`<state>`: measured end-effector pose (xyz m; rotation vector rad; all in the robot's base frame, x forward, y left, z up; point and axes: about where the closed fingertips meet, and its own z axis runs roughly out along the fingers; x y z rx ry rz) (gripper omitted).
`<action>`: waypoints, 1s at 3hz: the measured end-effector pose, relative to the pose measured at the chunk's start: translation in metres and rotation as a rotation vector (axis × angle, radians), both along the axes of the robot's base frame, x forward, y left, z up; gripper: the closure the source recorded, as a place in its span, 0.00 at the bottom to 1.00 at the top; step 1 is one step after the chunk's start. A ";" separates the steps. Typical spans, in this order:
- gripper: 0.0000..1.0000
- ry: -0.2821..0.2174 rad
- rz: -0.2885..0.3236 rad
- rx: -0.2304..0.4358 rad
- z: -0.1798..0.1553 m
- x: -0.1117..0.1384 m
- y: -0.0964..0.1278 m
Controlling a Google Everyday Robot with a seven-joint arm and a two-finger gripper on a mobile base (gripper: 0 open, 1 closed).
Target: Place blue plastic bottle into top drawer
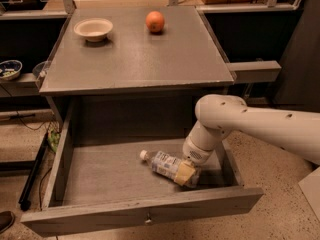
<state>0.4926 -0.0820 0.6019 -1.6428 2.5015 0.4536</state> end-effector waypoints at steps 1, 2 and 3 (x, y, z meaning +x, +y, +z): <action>0.83 0.000 0.000 0.000 0.000 0.000 0.000; 0.60 0.000 0.000 0.000 0.000 0.000 0.000; 0.37 0.000 0.000 0.000 0.000 0.000 0.000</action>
Offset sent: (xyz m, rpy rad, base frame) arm 0.0000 0.0000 0.0000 0.0000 0.0000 0.0000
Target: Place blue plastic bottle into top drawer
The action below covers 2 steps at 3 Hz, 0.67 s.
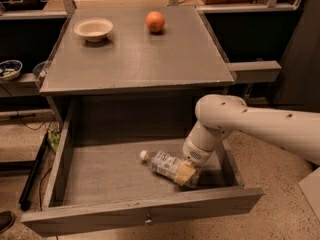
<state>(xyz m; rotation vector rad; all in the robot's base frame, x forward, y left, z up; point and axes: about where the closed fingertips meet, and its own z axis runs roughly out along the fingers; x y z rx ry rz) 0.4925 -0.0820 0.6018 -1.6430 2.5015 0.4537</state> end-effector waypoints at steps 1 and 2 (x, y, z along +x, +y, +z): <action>0.14 0.000 0.000 0.000 0.000 0.000 0.000; 0.00 0.000 0.000 0.000 0.000 0.000 0.000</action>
Offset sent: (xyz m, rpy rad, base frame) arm 0.0000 0.0000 0.0000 0.0000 0.0000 0.0000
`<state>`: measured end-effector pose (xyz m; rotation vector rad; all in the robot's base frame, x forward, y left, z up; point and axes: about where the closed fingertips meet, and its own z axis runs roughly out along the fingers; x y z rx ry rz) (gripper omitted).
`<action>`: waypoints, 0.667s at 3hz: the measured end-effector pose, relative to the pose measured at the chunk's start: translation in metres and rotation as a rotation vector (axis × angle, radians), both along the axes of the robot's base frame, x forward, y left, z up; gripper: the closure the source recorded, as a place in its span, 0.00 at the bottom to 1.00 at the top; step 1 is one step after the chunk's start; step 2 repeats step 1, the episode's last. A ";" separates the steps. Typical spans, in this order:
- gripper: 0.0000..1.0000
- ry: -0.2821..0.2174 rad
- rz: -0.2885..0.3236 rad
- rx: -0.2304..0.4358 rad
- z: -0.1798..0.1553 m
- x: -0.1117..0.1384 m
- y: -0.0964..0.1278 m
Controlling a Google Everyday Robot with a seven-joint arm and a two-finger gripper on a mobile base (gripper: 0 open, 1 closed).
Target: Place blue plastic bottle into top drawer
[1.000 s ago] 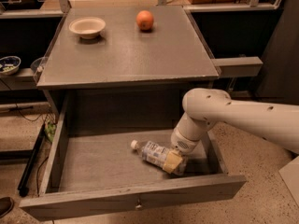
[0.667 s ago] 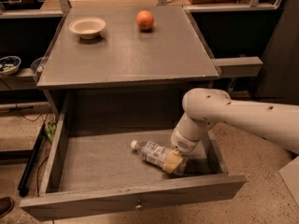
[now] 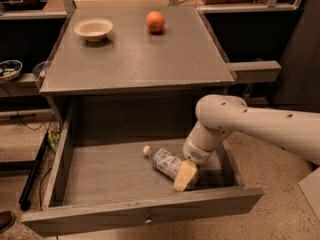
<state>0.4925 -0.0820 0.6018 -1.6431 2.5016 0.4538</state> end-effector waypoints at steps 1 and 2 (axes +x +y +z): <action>0.00 0.000 0.000 0.000 0.000 0.000 0.000; 0.00 0.000 0.000 0.000 0.000 0.000 0.000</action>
Offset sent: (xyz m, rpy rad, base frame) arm 0.0000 0.0000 0.0000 0.0000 0.0000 0.0000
